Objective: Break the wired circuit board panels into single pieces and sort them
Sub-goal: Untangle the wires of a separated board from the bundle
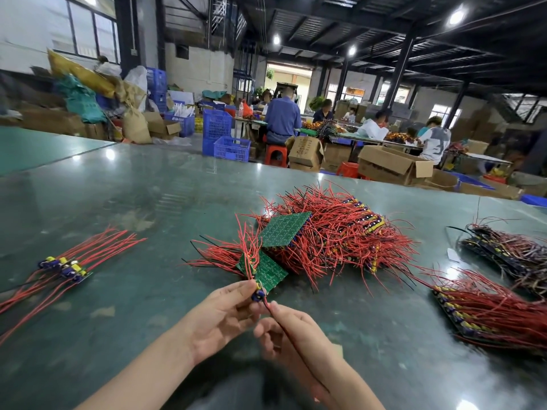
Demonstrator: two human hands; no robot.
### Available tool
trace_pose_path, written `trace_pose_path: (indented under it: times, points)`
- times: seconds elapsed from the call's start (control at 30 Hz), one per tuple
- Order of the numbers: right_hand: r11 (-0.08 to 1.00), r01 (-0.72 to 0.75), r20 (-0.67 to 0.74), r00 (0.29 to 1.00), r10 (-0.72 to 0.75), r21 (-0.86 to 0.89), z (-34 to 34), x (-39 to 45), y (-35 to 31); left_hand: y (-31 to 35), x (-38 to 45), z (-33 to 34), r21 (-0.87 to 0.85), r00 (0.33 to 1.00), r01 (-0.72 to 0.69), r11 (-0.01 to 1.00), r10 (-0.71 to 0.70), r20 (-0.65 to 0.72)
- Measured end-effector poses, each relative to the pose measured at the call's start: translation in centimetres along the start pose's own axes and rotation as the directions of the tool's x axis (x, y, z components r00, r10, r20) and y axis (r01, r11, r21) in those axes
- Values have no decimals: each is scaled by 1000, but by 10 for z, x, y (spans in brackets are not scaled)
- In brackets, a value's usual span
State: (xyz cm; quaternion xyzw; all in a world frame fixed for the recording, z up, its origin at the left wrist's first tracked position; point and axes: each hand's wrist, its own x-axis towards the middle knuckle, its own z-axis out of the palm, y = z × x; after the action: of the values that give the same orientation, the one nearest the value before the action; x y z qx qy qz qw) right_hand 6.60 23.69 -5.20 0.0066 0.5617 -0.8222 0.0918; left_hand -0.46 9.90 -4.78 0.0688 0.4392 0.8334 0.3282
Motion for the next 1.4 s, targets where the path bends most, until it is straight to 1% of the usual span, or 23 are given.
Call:
trace_pose_path:
  times: [0.13, 0.2, 0.3, 0.4, 0.47, 0.53, 0.63, 0.77, 0.87, 1.0, 1.13, 1.2, 1.3, 1.4]
  points:
    - [997, 16, -23, 1000, -14, 75, 0, 4, 8, -4, 2, 2, -46, 1000, 4, 999, -4, -17]
    - [996, 45, -33, 999, -42, 73, 0, 5, 11, -7, 1, 3, -60, 1000, 9, 998, -9, -12]
    - [997, 58, -31, 998, -56, 53, -3, 6, 10, -5, 3, 4, -53, 998, 3, 999, -6, -56]
    - [997, 58, -20, 998, -57, 58, -5, 6, 8, -1, 6, 0, -84, 991, -48, 995, 38, -125]
    - [995, 75, -15, 997, -74, 65, -5, 5, 7, 0, 7, -1, -87, 989, -85, 993, 73, -130]
    - [995, 82, -18, 997, -81, 62, -5, 4, 7, -1, 9, -1, -87, 987, -92, 992, 79, -136]
    - [996, 71, -29, 997, -70, 58, -5, 4, 7, 3, 10, -4, -139, 979, -103, 985, 76, -189]
    - [997, 67, -27, 997, -67, 24, -5, 4, 7, 5, 12, -9, -133, 969, -156, 979, 125, -214]
    - [999, 37, -25, 999, -37, -24, -6, 3, 5, 7, 13, -9, -128, 962, -172, 977, 138, -236]
    - [998, -7, -7, 1000, 6, -68, -8, 1, 1, 10, 13, -11, -110, 949, -225, 968, 192, -252]
    - [991, -31, -16, 999, 29, -130, -6, -2, 0, 14, 15, -14, -118, 938, -246, 962, 205, -279]
    - [990, -47, -14, 999, 46, -135, -5, -2, -1, 14, 16, -15, -116, 937, -250, 961, 210, -280]
    - [981, -138, -31, 990, 135, -138, -6, -3, -5, 10, 17, -16, -89, 935, -261, 961, 228, -273]
    - [969, -226, -17, 974, 226, -96, -8, -5, -7, 11, 16, -16, -70, 929, -281, 957, 253, -271]
